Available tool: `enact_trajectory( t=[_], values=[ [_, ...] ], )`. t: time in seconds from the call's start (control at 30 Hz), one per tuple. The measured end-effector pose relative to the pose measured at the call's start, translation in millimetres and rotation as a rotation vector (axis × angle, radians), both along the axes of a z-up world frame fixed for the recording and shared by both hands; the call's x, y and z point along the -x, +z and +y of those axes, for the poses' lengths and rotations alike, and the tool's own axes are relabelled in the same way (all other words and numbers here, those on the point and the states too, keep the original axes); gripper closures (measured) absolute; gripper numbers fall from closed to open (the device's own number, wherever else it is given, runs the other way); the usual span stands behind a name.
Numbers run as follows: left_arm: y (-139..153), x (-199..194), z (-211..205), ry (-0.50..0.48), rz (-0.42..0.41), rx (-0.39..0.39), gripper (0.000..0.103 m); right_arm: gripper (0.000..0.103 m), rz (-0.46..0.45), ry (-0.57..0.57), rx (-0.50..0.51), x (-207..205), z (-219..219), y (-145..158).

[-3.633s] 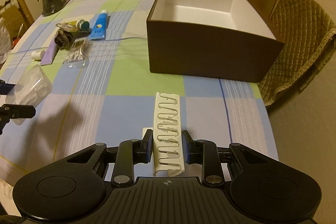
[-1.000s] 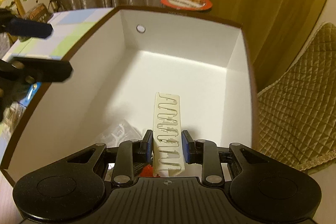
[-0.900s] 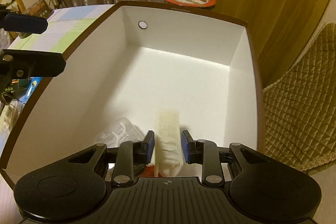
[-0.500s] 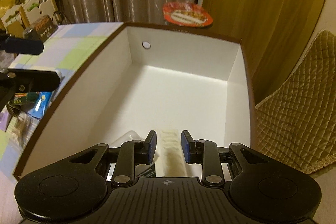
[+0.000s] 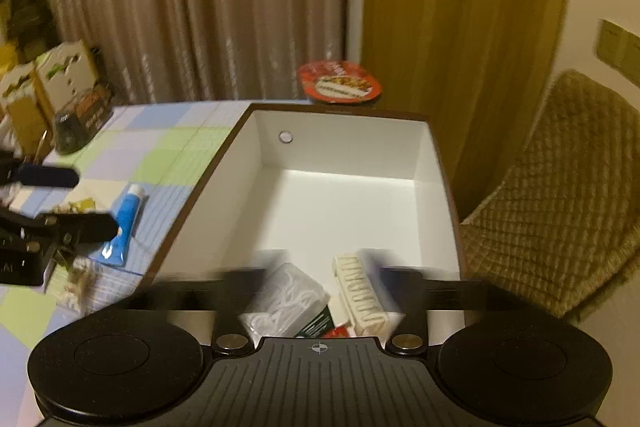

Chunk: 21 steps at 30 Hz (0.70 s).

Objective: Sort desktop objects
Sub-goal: 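Withdraw both tools from the box back over the table items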

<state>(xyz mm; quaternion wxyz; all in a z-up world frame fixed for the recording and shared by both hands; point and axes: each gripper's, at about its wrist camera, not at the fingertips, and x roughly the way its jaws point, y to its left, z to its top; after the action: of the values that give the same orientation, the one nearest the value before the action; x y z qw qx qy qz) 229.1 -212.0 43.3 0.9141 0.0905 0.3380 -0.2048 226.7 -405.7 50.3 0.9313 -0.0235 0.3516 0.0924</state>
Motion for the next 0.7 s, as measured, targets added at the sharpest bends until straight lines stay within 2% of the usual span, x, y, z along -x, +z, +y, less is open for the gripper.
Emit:
enact_trajectory(
  t=[0.1,0.27,0.33,0.5,0.7],
  values=[
    [-0.5,16.5,14.4,0.008,0.004,0.013,0.030,0.000,-0.040,-0.010,0.024,21.8,8.0,5.7],
    [-5.4,44.3,38.5,0.012,0.016,0.029,0.026,0.000,-0.040,-0.047,0.040,53.2,20.7,8.3],
    [-9.5,55.7,47.1,0.009,0.027,0.028,0.024,0.000,-0.026,-0.069,0.043,66.8,26.9,6.1],
    [-20.9,86.9,66.2,-0.004,0.038,0.000,0.008,0.000,0.018,-0.109,0.072,101.8,44.1,-8.6],
    [-31.6,121.1,94.3,-0.035,0.066,-0.011,0.001,0.000,0.081,-0.174,0.054,138.6,59.4,-25.0]
  ],
)
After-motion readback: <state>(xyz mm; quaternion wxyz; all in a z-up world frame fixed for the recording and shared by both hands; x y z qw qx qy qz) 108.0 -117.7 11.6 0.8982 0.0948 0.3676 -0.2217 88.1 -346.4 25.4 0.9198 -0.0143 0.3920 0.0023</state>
